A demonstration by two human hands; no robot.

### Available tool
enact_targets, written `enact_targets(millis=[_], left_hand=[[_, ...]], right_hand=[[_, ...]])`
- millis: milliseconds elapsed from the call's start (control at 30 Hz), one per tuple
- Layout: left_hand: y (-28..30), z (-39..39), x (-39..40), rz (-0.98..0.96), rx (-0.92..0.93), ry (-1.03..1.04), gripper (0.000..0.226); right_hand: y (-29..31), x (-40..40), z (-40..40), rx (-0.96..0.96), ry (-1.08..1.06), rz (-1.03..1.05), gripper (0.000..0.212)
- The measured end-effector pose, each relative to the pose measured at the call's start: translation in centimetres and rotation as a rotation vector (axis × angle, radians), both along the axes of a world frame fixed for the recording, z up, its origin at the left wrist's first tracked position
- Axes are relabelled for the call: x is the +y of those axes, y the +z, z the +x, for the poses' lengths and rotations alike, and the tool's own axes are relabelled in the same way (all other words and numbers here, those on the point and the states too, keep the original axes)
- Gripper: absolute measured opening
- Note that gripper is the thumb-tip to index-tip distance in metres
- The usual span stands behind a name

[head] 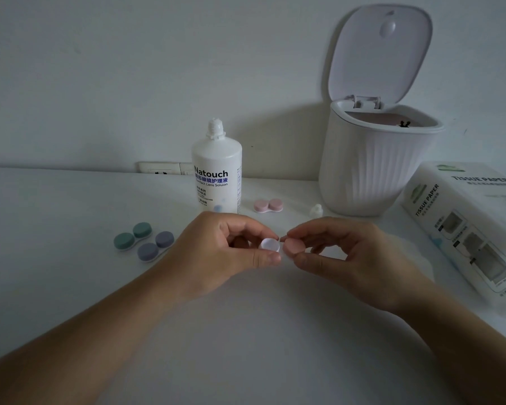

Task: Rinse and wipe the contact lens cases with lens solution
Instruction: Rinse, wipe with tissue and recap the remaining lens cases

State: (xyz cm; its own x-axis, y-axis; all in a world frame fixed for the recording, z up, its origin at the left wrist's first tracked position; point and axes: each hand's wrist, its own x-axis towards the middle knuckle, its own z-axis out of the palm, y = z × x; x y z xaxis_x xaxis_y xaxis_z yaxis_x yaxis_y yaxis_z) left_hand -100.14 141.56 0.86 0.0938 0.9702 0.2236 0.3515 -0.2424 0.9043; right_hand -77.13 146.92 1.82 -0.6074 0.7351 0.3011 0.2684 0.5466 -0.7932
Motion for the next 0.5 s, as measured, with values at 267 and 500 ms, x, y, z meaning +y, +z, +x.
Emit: enact_targets(millis=[267,500], left_hand=[[0.11,0.36,-0.01,-0.009,-0.022,-0.023,0.024],[0.11,0.23,-0.10,-0.012,-0.009,-0.003,0.024]], right_hand=[[-0.41,0.07,-0.34,-0.024,0.009,0.027,0.052],[-0.44,-0.05,-0.19,0.024,0.016,0.009,0.016]])
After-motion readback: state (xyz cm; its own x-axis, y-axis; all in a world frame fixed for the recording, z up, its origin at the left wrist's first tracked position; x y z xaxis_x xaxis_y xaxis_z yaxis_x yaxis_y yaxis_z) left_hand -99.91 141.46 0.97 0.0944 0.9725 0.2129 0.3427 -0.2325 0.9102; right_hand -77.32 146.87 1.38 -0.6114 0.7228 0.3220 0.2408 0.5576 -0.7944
